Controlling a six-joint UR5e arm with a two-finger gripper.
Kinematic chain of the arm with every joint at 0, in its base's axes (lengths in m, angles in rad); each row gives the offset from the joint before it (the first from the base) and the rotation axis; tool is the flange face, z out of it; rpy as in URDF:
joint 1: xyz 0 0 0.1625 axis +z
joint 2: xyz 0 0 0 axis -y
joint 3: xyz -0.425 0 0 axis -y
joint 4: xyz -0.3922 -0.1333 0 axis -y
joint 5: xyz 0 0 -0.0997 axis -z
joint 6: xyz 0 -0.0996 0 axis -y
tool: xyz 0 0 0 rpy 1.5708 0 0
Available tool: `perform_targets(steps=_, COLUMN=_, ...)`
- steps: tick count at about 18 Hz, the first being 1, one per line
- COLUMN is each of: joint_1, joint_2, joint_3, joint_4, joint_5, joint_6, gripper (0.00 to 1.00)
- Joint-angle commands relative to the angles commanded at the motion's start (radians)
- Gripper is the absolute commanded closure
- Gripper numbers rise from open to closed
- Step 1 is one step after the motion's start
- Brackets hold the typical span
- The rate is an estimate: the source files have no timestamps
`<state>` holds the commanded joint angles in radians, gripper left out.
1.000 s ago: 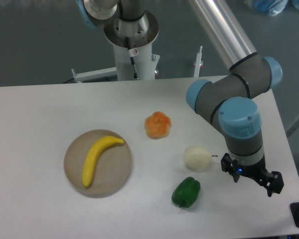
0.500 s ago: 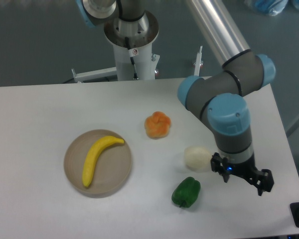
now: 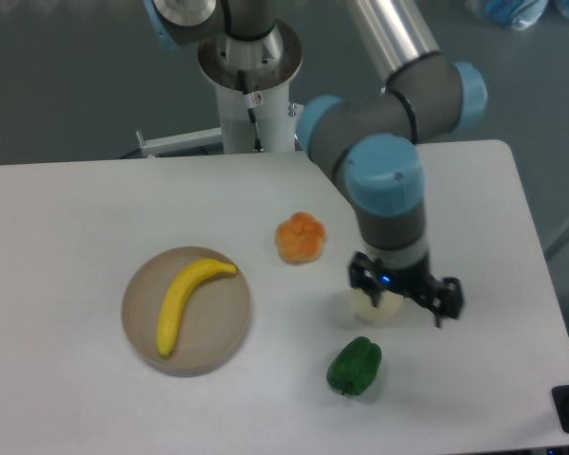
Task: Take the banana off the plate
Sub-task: 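Move the open gripper across the table toward the banana on the plate, then lower the gripper onto the yellow banana and close on its stem end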
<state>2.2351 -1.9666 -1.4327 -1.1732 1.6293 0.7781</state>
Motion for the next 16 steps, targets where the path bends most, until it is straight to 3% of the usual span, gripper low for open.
perform_targets(steps=3, joint_1=-0.034, joint_2=0.028, joint_3=-0.037, joint_4=-0.02, joint_5=-0.064, joint_6=-0.089, gripper=0.0)
perform_targets(steps=7, joint_1=-0.064, joint_2=0.061, joint_3=-0.139, joint_4=-0.006, joint_5=-0.19, joint_6=-0.192, gripper=0.0)
perform_targets(steps=8, joint_1=-0.086, joint_2=0.064, joint_3=-0.165, joint_4=0.009, joint_5=-0.186, joint_6=-0.212, gripper=0.0)
perform_targets(steps=10, joint_1=-0.135, joint_2=0.065, joint_3=-0.237, joint_4=0.116, joint_5=-0.184, joint_6=-0.247, gripper=0.0)
perform_targets(steps=12, joint_1=-0.175, joint_2=0.06, joint_3=-0.279, joint_4=0.182, joint_5=-0.177, joint_6=-0.267, gripper=0.0)
perform_targets(steps=16, joint_1=-0.247, joint_2=0.038, joint_3=-0.307, joint_4=0.196, joint_5=-0.109, joint_6=-0.287, gripper=0.0)
